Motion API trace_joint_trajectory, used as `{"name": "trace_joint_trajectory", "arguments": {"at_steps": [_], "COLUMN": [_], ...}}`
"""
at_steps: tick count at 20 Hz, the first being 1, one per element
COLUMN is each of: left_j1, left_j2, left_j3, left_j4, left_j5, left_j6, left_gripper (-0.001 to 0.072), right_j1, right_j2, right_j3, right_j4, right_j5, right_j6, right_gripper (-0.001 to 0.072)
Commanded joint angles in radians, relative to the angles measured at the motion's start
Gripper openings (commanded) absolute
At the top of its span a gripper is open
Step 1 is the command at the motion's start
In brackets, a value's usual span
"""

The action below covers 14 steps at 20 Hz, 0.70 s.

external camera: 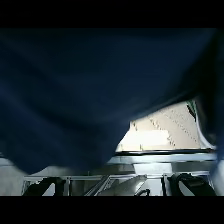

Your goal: Fold the shirts.

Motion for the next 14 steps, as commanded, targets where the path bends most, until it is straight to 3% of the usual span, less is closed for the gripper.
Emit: {"name": "trace_joint_trajectory", "arguments": {"at_steps": [1, 4, 8, 11, 14], "left_j1": [-0.015, -0.099, -0.162, -0.167, -0.175], "left_j2": [-0.171, -0.452, -0.862, -1.147, -1.269], "left_j3": [-0.129, -0.156, -0.093, 0.089, 0.148], "left_j4": [-0.069, -0.071, -0.070, -0.080, -0.080], "left_j5": [0.024, 0.016, -0.061, 0.036, 0.064], "left_j6": [-0.004, 0.056, 0.060, 0.052, 0.053], "left_gripper": [0.0010, 0.0009, 0.0010, 0.0010, 0.0010], "right_j1": [0.000, 0.003, -0.002, -0.032, -0.072], "right_j2": [-0.109, -0.226, -0.442, -0.666, -0.814], "right_j3": [-0.087, -0.326, -0.648, -0.689, -0.676], "right_j4": [-0.026, -0.025, -0.026, -0.011, 0.102], "right_j5": [-0.095, -0.011, 0.233, 0.304, 0.340], "right_j6": [0.031, 0.036, 0.055, 0.071, 0.043], "right_gripper": [0.0013, 0.0014, 0.0013, 0.0014, 0.0015]}}
